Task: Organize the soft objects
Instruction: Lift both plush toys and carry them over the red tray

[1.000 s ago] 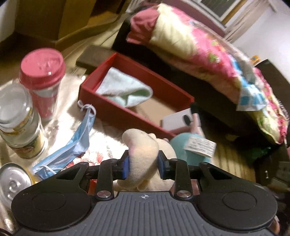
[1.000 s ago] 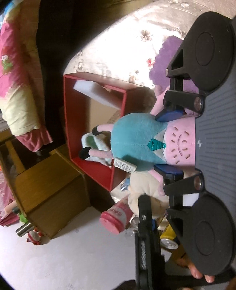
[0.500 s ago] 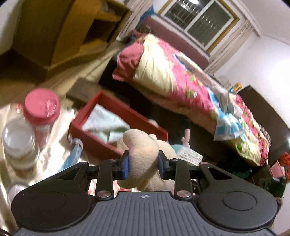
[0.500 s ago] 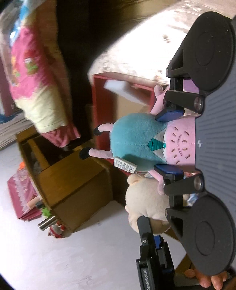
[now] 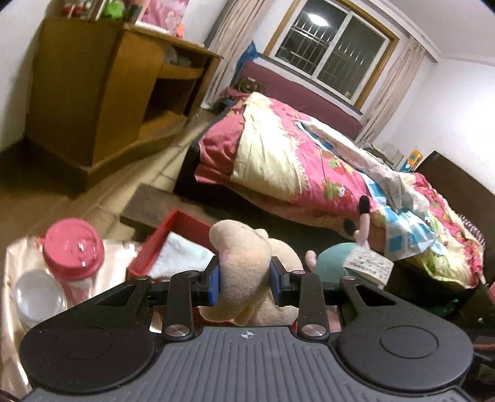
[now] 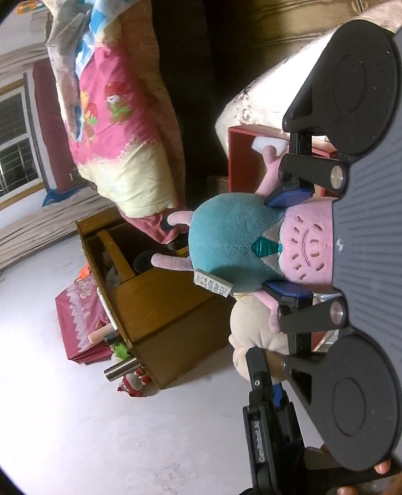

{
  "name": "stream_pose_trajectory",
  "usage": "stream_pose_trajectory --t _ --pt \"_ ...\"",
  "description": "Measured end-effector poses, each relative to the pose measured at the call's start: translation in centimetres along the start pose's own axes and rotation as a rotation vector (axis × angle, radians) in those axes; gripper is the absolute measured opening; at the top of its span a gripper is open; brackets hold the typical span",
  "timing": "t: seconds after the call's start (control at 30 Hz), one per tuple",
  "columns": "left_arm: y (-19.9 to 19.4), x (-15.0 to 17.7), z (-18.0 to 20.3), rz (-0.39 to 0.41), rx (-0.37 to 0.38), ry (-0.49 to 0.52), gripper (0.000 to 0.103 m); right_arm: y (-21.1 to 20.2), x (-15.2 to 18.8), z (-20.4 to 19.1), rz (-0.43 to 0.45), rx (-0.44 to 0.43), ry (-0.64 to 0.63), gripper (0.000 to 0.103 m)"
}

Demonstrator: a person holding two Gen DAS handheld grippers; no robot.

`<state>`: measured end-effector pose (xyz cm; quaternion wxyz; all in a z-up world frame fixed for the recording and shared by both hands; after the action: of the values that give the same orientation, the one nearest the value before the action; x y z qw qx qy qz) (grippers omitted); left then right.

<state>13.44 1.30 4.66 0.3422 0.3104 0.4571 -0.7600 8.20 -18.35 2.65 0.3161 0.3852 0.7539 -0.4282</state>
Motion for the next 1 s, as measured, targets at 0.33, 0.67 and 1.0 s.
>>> stream_pose_trajectory --t 0.33,0.67,1.0 --pt "1.8 -1.9 0.4 0.048 -0.052 0.058 0.032 0.7 -2.3 -0.3 0.077 0.029 -0.02 0.022" --pt "3.5 -2.8 0.4 0.06 -0.08 0.094 0.032 1.8 -3.2 0.6 0.091 0.057 -0.015 0.022" --pt "6.2 -3.4 -0.9 0.043 -0.133 0.104 0.033 4.1 -3.8 1.9 0.081 0.106 -0.026 0.022"
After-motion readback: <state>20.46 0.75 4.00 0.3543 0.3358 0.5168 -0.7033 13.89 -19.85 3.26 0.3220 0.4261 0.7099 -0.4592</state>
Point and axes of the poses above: each gripper's, at about its wrist camera, not at the fingertips, and y roughly the way its jaws point, z to its right, x to its underside, the point moved 7 cm from there along y, roughly the way its jaws point, and after that the axes turned 3 degrees about z, right-handed, at the moved point
